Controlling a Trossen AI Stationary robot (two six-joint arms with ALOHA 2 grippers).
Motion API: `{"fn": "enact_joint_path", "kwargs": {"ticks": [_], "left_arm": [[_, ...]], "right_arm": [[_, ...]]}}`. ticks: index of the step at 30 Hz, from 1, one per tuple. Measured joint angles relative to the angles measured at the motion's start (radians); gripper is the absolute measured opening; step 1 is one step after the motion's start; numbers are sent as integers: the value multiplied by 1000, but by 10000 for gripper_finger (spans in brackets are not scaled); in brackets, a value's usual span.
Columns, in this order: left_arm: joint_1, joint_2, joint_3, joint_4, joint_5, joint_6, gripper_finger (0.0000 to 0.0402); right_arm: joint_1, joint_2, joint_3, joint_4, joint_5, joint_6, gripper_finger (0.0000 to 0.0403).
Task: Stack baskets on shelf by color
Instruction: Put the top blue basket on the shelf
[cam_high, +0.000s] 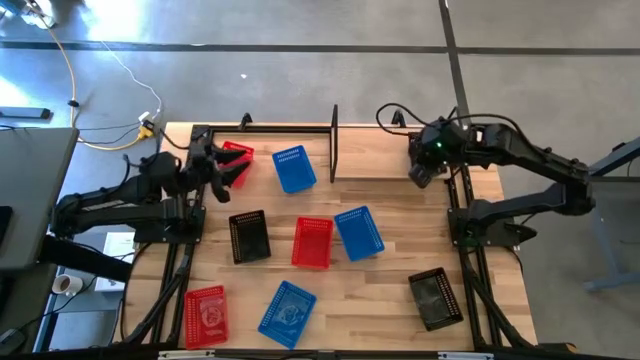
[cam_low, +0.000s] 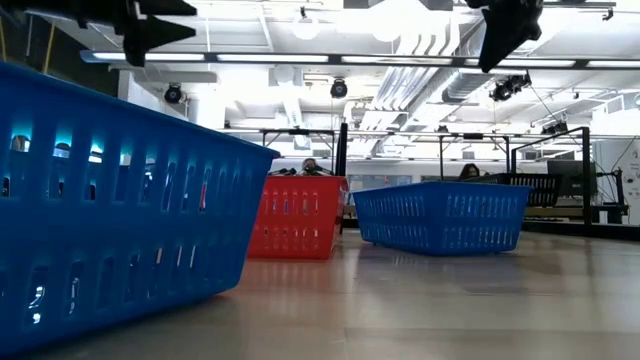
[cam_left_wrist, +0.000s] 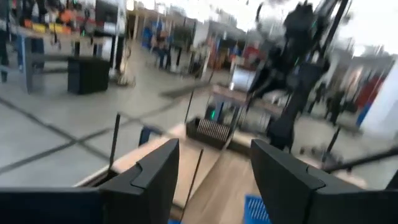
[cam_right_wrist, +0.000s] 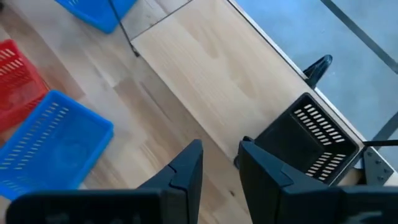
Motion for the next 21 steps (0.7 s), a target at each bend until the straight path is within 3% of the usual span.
{"fn": "enact_joint_path", "kwargs": {"ticks": [6, 13, 21], "left_arm": [[0, 136, 110, -169, -15, 34, 188], [0, 272, 172, -241, -55, -101, 188], [0, 406, 184, -242, -114, -284, 188]], "right_arm": [[68, 0, 0, 0, 27, 76, 89], [123, 0, 0, 0, 103, 128, 89], [141, 0, 0, 0, 111, 175, 89]]}}
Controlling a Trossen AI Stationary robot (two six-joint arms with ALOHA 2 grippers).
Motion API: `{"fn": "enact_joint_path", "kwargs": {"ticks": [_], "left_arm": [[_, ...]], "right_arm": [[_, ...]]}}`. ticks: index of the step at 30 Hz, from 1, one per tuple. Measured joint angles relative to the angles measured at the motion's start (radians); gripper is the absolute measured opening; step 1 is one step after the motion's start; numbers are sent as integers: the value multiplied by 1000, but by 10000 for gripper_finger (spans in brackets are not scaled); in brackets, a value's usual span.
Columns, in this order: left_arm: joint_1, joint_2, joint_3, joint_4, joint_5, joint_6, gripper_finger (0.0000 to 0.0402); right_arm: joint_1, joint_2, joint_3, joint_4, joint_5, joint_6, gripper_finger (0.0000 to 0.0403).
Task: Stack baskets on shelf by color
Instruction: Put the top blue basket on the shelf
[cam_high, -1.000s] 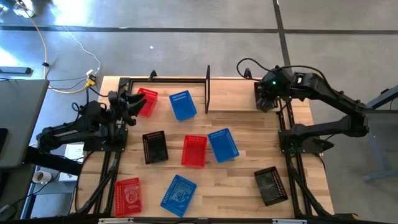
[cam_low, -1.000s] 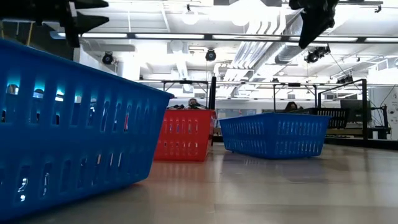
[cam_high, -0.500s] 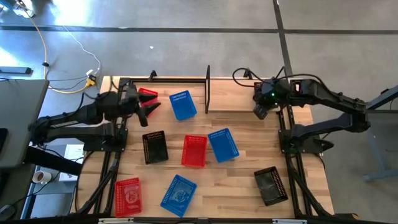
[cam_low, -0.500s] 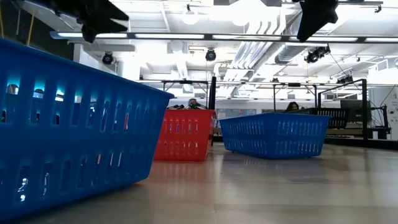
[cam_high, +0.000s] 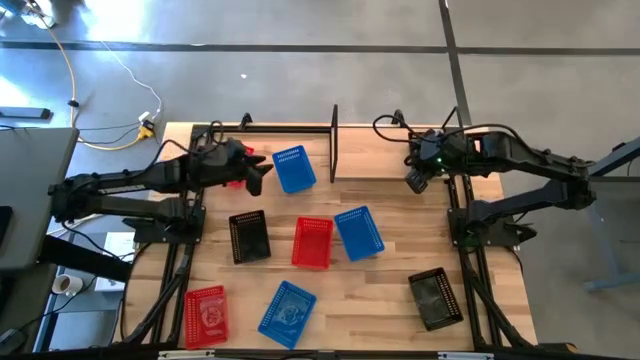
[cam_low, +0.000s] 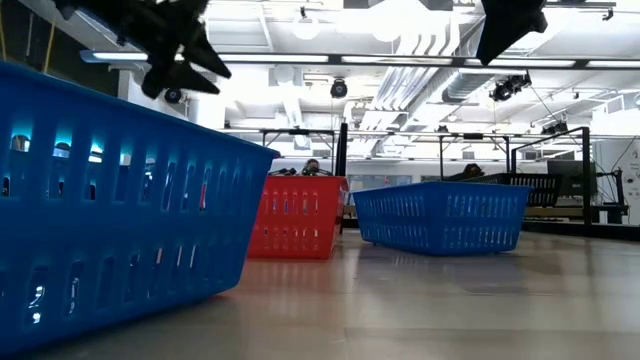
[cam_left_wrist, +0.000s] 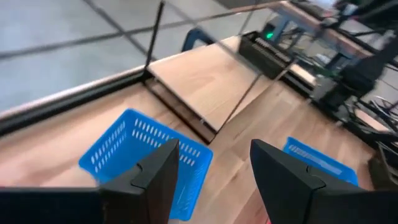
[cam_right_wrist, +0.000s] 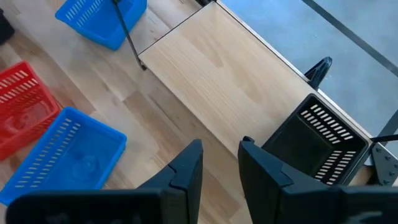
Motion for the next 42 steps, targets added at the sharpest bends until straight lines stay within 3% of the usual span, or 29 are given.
{"fn": "enact_joint_path", "kwargs": {"ticks": [13, 25, 42], "left_arm": [[19, 204, 18, -12, -38, -253, 188], [99, 428, 237, -253, -30, -398, 188], [90, 602, 244, -306, -10, -630, 188]], "right_arm": [[-1, 0, -1, 0, 21, -10, 89], [-1, 0, -1, 0, 21, -9, 89], [-1, 0, -1, 0, -7, -70, 89]]}}
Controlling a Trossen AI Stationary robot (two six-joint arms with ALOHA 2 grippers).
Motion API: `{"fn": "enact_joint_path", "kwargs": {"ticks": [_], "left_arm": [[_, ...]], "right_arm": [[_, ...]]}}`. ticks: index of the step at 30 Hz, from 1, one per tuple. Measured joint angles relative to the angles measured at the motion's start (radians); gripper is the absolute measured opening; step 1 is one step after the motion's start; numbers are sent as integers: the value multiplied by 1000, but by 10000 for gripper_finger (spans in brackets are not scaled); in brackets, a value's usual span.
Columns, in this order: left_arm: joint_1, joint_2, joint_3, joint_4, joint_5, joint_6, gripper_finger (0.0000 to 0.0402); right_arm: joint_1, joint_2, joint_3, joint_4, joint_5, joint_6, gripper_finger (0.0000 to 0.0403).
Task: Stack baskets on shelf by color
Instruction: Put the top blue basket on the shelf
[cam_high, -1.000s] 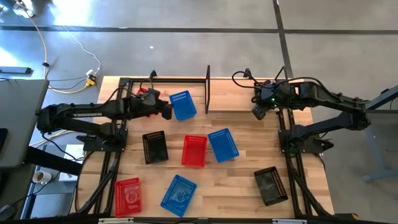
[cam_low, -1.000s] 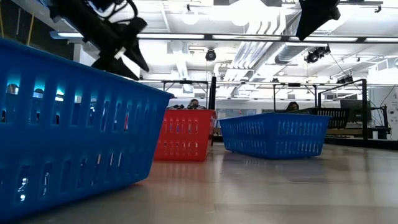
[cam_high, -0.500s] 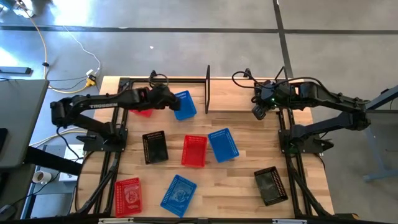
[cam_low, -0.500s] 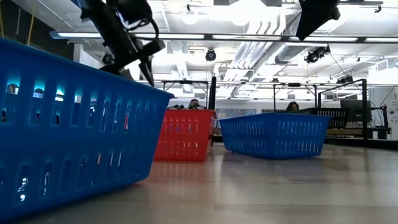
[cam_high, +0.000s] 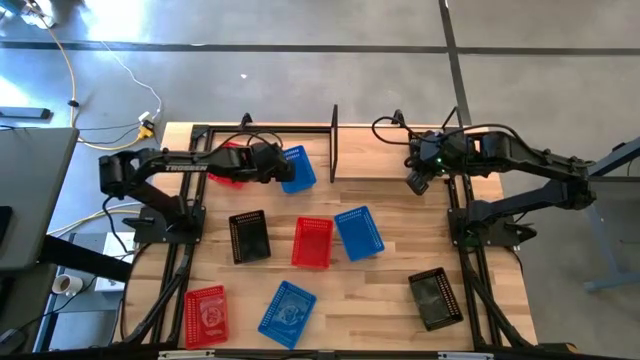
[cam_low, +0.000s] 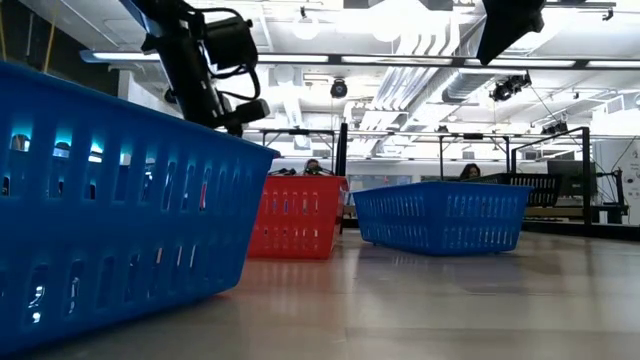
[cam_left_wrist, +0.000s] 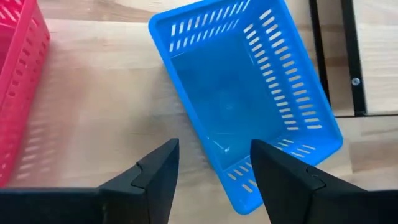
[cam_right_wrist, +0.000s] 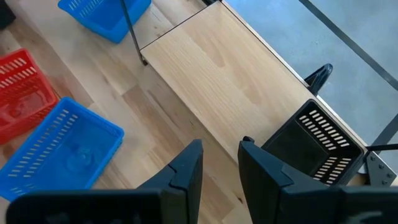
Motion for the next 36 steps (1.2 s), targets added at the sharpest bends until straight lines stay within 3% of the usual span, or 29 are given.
{"fn": "enact_joint_path", "kwargs": {"ticks": [16, 32, 36], "left_arm": [[3, 138, 0, 49, -3, -74, 179], [2, 176, 0, 92, -7, -64, 11], [1, 167, 0, 106, 4, -65, 9]], "right_arm": [[0, 0, 0, 0, -2, -46, 89], [0, 0, 0, 0, -3, -124, 89], [0, 0, 0, 0, -26, -200, 89]]}}
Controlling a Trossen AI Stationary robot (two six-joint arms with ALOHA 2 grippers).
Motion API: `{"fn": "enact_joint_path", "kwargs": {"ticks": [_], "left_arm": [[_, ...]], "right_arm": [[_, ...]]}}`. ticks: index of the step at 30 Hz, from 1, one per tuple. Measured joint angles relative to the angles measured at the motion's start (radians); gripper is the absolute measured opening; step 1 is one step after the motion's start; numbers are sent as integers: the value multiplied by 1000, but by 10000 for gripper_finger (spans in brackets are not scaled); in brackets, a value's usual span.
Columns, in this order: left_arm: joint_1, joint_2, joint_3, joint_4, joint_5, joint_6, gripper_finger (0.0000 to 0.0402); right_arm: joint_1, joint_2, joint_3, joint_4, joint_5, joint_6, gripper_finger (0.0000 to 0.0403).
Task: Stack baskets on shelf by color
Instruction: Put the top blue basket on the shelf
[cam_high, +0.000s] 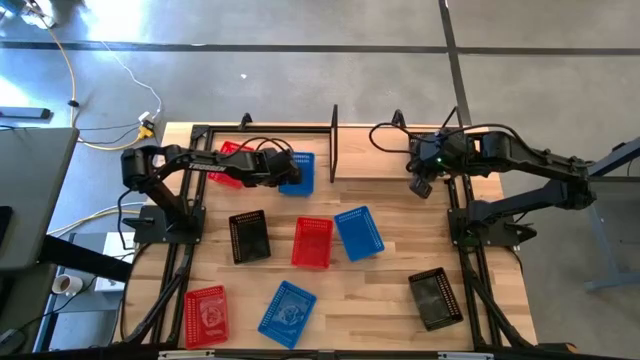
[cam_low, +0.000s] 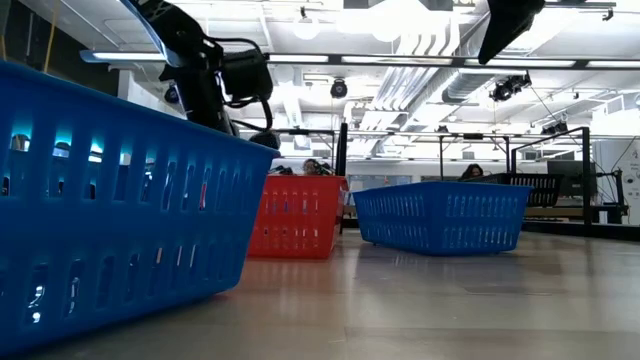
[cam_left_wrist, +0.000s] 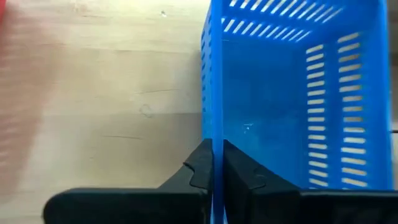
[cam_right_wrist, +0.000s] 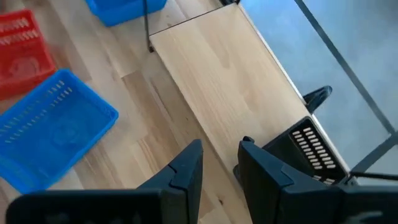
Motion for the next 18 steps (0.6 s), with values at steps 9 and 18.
{"fn": "enact_joint_path", "kwargs": {"ticks": [9, 18], "left_arm": [[-25, -93, 0, -30, -43, -5, 3], [-46, -255, 0, -57, -92, 56, 2]], "right_arm": [[0, 0, 0, 76, -165, -153, 89], [0, 0, 0, 189, -309, -221, 89]]}}
